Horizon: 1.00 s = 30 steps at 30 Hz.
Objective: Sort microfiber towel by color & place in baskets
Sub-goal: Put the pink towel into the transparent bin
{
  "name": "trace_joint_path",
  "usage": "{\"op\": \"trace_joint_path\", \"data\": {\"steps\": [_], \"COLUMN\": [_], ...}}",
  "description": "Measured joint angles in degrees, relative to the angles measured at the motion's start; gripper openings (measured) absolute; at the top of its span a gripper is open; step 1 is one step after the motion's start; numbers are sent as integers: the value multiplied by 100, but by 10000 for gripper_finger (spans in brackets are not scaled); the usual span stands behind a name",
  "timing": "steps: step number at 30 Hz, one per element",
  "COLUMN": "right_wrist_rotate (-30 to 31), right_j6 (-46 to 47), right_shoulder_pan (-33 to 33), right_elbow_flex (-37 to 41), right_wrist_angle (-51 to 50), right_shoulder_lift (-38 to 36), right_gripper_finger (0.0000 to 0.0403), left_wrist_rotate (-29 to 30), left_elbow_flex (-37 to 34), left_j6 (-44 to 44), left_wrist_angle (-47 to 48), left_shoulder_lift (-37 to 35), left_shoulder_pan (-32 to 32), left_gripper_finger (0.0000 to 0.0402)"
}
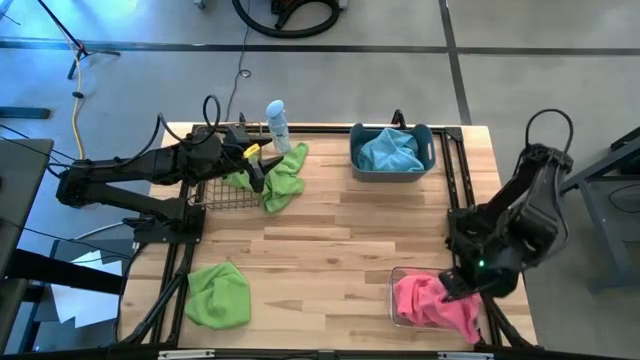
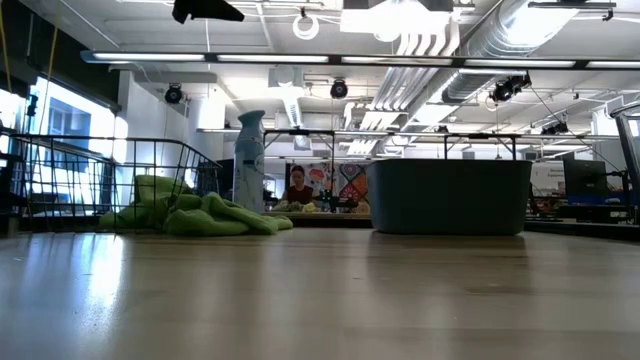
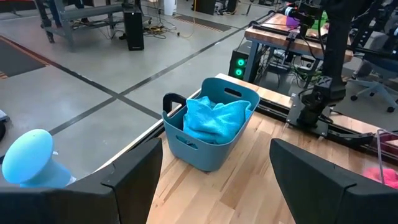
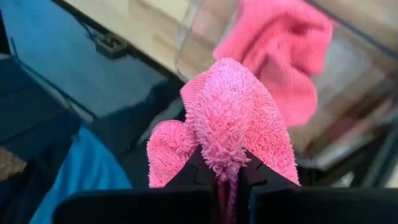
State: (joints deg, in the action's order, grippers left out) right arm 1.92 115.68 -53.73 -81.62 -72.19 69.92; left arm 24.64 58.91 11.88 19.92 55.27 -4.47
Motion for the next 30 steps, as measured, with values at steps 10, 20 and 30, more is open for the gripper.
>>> {"op": "trace_joint_path", "data": {"steps": [10, 20, 30], "right_wrist_rotate": [483, -93, -155], "right_j6": [642, 947, 1003], "right_shoulder_pan": [-618, -578, 112], "right_elbow_flex": [0, 0, 0], "right_wrist_angle": [-550, -936, -1324], "right_shoulder_lift": [654, 1330, 1606], "right_gripper_finger": [1, 1, 1], "left_wrist_rotate": [0, 0, 0], "left_elbow_flex": [0, 0, 0], "left_j6": [-4, -2, -5], "left_wrist_angle": [-6, -8, -6], "left_shoulder_lift": [0, 0, 0], "left_shoulder_pan": [0, 0, 0], "left_gripper_finger": [284, 284, 284]}}
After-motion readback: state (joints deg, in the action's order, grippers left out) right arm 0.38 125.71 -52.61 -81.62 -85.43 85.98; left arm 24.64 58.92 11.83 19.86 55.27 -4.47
